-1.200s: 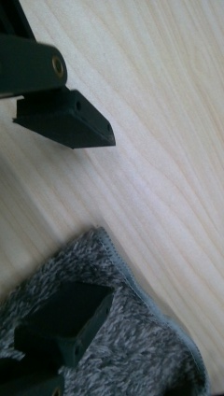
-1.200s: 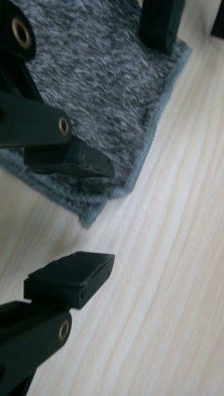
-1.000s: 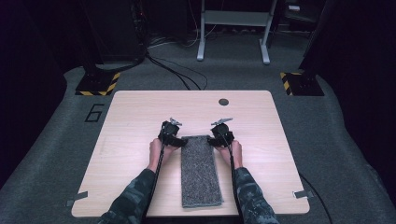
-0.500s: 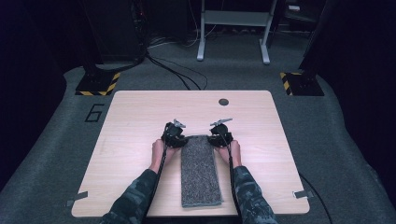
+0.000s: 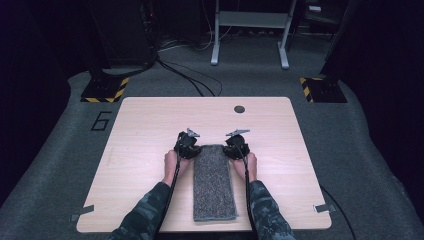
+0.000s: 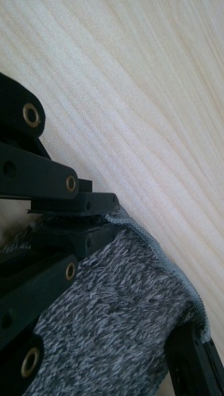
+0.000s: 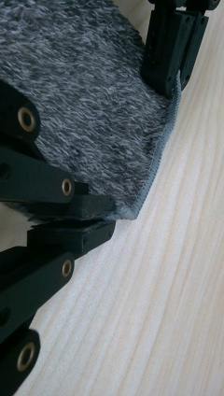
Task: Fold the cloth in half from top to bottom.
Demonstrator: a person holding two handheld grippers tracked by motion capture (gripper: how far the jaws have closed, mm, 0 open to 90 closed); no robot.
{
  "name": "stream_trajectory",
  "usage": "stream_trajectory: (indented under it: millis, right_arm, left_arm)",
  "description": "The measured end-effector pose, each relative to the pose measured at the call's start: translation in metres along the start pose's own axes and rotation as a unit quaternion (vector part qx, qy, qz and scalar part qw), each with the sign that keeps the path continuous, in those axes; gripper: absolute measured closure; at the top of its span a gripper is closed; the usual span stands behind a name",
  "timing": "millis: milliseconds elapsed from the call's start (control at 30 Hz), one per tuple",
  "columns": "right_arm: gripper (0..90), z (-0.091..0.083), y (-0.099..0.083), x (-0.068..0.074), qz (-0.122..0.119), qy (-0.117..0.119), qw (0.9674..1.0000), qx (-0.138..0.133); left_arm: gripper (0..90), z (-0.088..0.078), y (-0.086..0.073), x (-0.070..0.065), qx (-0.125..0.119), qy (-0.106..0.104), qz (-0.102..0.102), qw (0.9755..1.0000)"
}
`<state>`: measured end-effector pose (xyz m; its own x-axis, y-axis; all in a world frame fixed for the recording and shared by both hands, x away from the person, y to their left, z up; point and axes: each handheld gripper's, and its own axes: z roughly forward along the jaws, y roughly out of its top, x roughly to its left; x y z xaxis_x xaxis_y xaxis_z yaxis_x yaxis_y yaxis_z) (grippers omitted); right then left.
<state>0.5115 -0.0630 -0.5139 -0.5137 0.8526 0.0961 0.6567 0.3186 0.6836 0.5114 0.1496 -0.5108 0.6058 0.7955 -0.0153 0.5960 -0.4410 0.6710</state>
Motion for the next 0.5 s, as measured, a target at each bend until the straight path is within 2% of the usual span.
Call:
stream_trajectory:
  millis: [167,300,433,467,500]
  right_arm:
    - [86.9,0.0,0.0,-0.003,0.005,0.005,1.0,-0.002]
    - [87.0,-0.004,0.001,-0.005,0.007,0.006,0.9999,-0.007]
    - [86.7,-0.013,0.008,-0.008,-0.004,0.01,0.9995,-0.031]
    - [86.6,-0.016,0.011,-0.009,0.0,0.012,0.9993,-0.036]
    - [86.6,-0.018,0.012,-0.009,-0.008,0.008,0.9991,-0.041]
  left_arm:
    - [85.3,-0.002,-0.001,0.002,-0.006,-0.001,-0.008,0.9999]
    - [85.3,-0.008,0.002,0.005,-0.019,0.004,-0.007,0.9998]
    - [85.4,-0.015,0.009,0.005,-0.034,0.013,0.0,0.9993]
    - [85.5,-0.017,0.011,0.004,-0.031,0.014,0.006,0.9994]
    - [85.5,-0.018,0.013,0.004,-0.037,0.016,0.011,0.9991]
